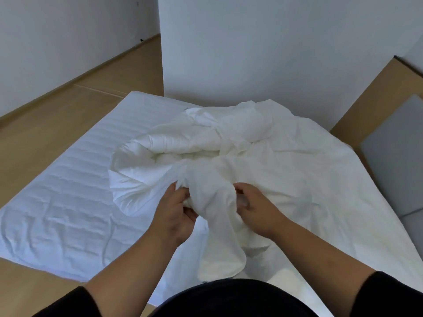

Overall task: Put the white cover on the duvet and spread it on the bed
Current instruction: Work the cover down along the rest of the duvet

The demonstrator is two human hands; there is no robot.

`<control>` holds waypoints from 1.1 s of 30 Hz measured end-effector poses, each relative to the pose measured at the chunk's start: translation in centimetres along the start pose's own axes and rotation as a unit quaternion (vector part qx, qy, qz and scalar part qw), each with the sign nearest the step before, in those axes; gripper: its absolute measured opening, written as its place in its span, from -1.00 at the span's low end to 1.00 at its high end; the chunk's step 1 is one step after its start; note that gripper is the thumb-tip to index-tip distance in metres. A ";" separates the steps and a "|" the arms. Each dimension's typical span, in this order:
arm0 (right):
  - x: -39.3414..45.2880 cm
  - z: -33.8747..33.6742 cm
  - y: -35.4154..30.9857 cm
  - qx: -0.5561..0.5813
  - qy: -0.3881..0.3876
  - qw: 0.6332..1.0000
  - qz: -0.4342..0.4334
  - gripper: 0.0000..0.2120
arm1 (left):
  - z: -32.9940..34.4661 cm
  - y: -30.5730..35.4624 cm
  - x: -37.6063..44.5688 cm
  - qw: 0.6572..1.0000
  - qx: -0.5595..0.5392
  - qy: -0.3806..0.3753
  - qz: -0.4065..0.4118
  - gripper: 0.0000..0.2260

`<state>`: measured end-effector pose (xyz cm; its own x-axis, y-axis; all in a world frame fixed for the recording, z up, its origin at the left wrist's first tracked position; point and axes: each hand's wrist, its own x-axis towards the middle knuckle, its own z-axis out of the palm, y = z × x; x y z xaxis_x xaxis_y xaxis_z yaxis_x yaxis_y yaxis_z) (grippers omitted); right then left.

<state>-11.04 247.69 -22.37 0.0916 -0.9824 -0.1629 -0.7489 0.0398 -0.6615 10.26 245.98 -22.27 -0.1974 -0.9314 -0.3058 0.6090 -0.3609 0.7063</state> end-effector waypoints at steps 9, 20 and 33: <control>-1.2 5.0 0.5 -0.074 0.042 0.994 -0.064 -0.70 | -0.5 -1.5 -1.3 0.993 0.077 -0.047 -0.073 -0.50; 3.1 -6.6 3.0 -0.288 -0.008 0.931 -0.223 -0.70 | -2.7 2.9 -1.8 0.728 0.679 -0.092 0.012 -0.75; 0.9 -3.5 2.0 -0.214 -0.191 0.922 -0.260 -0.81 | -1.0 0.2 7.9 0.809 0.579 -0.072 0.065 -0.64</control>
<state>-14.80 246.24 -21.27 0.6745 -0.7089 -0.2064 -0.7217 -0.5741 -0.3866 9.60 238.61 -25.18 -0.3276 -0.9310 -0.1613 -0.4808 0.0173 0.8767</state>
